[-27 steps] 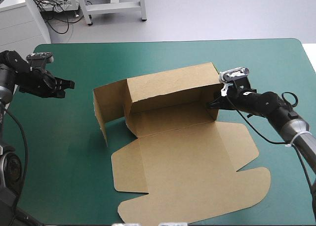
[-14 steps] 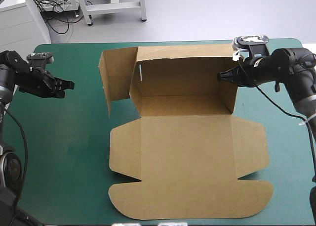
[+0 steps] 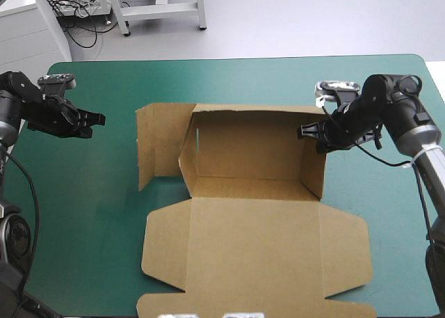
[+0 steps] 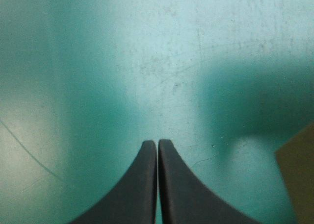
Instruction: Fold the box
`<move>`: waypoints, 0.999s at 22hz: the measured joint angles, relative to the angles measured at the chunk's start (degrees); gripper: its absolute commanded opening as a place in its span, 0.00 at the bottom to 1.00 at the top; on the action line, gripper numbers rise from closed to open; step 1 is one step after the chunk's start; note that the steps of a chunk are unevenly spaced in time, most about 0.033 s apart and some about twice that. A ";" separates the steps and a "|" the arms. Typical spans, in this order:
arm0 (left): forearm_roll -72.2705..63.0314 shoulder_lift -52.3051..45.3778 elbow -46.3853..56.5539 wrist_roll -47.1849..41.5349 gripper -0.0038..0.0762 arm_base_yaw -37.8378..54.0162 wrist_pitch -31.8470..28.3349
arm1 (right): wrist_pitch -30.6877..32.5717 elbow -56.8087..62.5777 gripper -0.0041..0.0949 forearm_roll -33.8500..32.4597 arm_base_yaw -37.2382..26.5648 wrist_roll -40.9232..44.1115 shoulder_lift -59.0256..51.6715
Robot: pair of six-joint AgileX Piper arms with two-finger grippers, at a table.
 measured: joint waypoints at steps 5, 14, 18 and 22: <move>-0.06 0.00 0.00 0.14 0.04 0.00 0.06 | -2.20 5.85 0.04 -0.68 2.07 0.01 -1.12; -0.79 0.00 0.00 0.57 0.04 0.00 -0.01 | -4.41 -0.90 0.04 -4.64 2.39 0.66 5.89; -1.01 0.00 0.00 1.00 0.04 0.00 -0.01 | -4.60 -4.68 0.04 -5.92 2.59 0.91 10.02; -1.08 0.00 0.00 1.27 0.04 0.00 -0.01 | -5.30 -6.54 0.04 -6.77 2.78 1.13 12.69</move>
